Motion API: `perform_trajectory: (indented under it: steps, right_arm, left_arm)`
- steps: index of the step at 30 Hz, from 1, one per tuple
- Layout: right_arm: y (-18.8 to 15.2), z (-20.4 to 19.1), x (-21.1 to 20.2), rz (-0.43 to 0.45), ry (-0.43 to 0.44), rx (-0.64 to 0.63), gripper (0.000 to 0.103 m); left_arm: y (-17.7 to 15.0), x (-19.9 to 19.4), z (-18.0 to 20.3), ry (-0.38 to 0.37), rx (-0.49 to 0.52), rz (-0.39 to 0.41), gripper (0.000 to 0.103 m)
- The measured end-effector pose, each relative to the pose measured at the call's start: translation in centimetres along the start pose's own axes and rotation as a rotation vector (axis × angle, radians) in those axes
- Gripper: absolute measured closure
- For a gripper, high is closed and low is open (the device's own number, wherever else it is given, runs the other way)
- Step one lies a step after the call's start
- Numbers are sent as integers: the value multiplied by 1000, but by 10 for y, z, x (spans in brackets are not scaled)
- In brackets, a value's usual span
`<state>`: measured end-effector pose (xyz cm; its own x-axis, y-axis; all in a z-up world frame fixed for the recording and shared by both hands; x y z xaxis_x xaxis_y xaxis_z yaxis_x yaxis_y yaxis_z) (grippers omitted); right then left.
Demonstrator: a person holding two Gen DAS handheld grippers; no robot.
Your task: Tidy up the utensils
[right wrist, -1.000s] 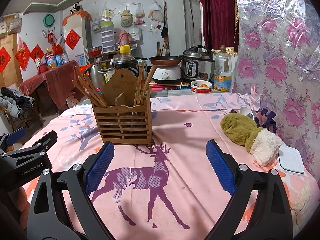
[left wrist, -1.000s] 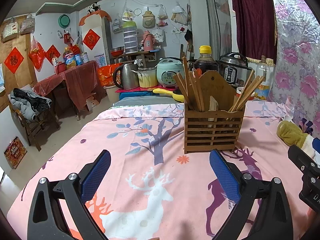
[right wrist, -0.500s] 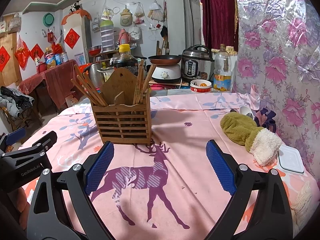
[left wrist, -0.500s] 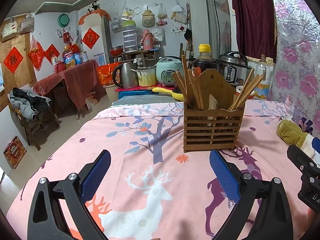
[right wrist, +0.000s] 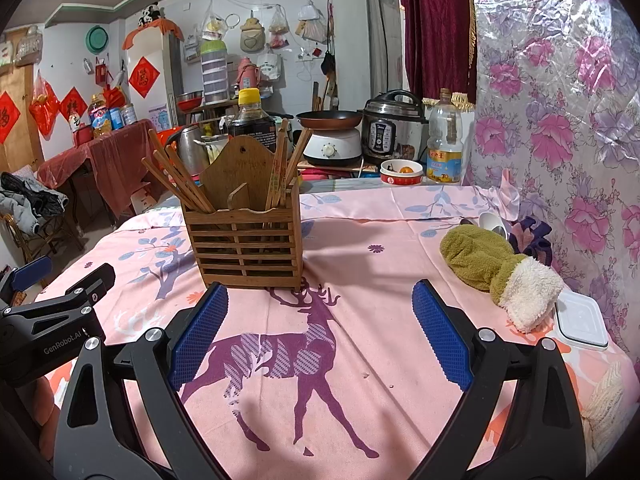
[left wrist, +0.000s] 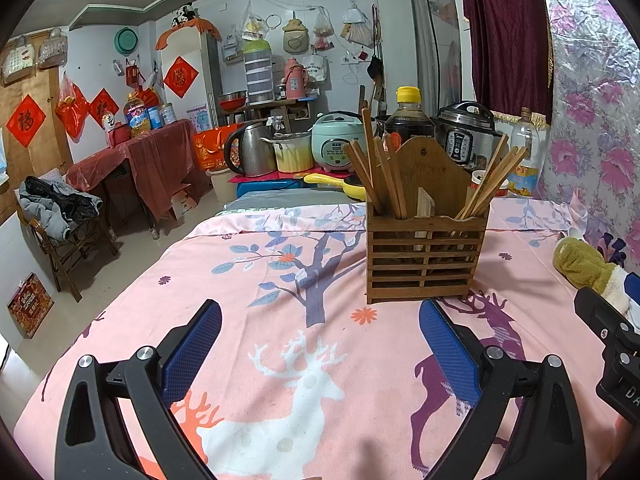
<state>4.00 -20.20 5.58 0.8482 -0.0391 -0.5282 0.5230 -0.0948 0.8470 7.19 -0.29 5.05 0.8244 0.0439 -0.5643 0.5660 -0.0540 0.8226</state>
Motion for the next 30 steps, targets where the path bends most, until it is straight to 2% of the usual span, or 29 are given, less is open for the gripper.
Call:
perform_trajectory:
  steps: [30]
  right_arm:
    - [0,0,0,0,0,-2,13]
  left_arm:
    - [-3,-2,-3,1,1,3,6]
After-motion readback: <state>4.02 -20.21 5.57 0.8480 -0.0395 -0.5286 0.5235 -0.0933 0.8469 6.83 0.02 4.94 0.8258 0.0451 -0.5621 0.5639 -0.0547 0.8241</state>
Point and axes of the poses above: each gripper's, at about its wrist camera, not at the fingertips, and x roughly the way its jaws point, z to its right, y to its top, the point moved 2 cm from there along x, roughly the way its jaws point, and after that the axes turned 2 degrees about -z, right-handed, at the moved point
